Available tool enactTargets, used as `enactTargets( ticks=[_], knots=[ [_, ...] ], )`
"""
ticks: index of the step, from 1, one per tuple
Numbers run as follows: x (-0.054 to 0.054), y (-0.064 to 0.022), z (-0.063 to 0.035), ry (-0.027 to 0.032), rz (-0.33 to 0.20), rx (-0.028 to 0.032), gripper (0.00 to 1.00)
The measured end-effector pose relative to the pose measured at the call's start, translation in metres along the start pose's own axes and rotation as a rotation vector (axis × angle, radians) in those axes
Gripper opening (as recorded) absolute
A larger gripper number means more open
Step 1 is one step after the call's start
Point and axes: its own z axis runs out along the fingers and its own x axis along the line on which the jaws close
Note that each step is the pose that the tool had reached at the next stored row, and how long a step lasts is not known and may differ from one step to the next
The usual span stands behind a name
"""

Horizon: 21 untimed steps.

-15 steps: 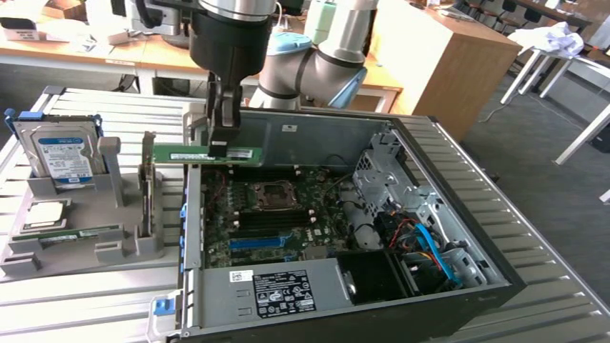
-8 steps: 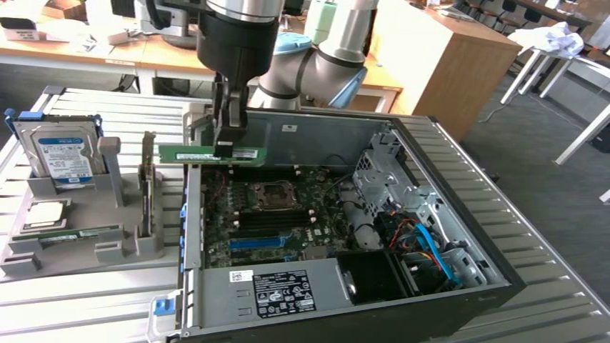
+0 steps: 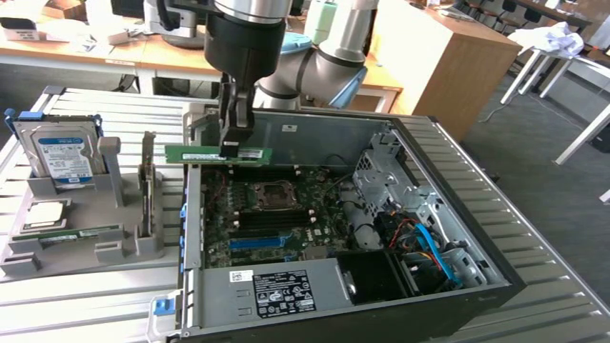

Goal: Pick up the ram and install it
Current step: 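Pick up the ram and move it above insertion slot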

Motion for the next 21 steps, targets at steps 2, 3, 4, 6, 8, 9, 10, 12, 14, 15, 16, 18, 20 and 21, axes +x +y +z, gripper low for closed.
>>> enactTargets(
  ticks=[2, 3, 4, 6, 8, 9, 10, 12, 14, 15, 16, 18, 20, 21],
  knots=[
    [0.0, -0.0017, -0.0001, 0.0, 0.0, 0.0, 0.13],
    [0.0, -0.0025, -0.0001, -0.0001, 0.0, 0.0, 0.13],
    [0.0, -0.0033, -0.0001, -0.0001, 0.0, 0.0, 0.13],
    [0.0, -0.005, -0.0002, 0.0, 0.0, 0.0, 0.13],
    [0.0, -0.0067, -0.0003, -0.0001, 0.0, 0.0, 0.13],
    [0.0, -0.0075, -0.0003, -0.0001, 0.0, 0.0001, 0.13],
    [0.0, -0.0083, -0.0003, 0.0, 0.0, 0.0, 0.13],
    [0.0, -0.01, -0.0004, -0.0001, 0.0, 0.0, 0.13],
    [0.0, -0.0117, -0.0005, 0.0, 0.0, 0.0, 0.13],
    [0.0, -0.0127, -0.0005, -0.0001, 0.0, 0.0001, 0.13],
    [0.0, -0.0138, -0.0005, -0.0001, 0.0, 0.0, 0.13],
    [0.0, -0.0159, -0.0006, -0.0001, 0.0, 0.0, 0.13],
    [0.0, -0.0178, -0.0007, 0.0, 0.0, 0.0, 0.13],
    [0.0, -0.0188, -0.0007, -0.0001, 0.0, 0.0001, 0.13]
  ],
)
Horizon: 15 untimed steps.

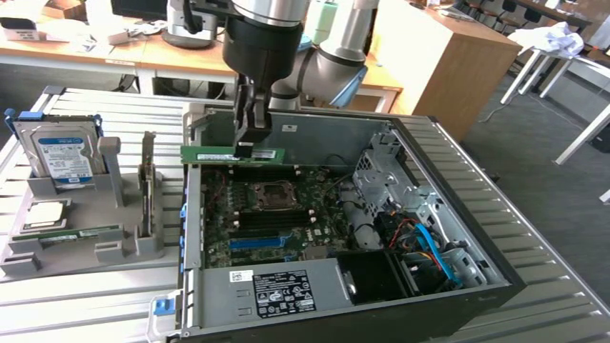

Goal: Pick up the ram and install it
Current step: 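Pick up the ram and move it above insertion slot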

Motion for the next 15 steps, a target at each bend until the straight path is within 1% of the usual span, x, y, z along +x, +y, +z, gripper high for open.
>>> enactTargets(
  ticks=[15],
  knots=[
    [0.0, -0.0174, -0.0007, 0.0, 0.0, -0.0001, 0.13]
  ],
)
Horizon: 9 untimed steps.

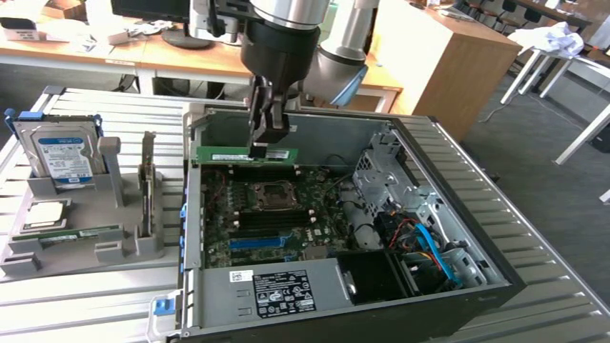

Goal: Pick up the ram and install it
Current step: 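Pick up the ram and move it above insertion slot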

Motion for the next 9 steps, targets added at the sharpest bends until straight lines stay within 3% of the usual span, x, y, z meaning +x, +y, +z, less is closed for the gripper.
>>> enactTargets(
  ticks=[9],
  knots=[
    [0.0001, -0.01, -0.0004, 0.0, 0.0, 0.0, 0.13]
  ],
)
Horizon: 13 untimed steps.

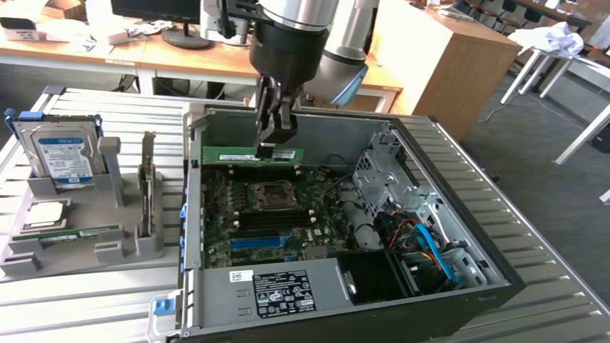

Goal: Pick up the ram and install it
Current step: 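Pick up the ram and move it above insertion slot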

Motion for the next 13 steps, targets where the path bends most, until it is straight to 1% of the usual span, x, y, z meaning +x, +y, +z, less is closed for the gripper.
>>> enactTargets(
  ticks=[13],
  knots=[
    [0.0, -0.0145, -0.0006, 0.0, 0.0, 0.0, 0.13]
  ],
)
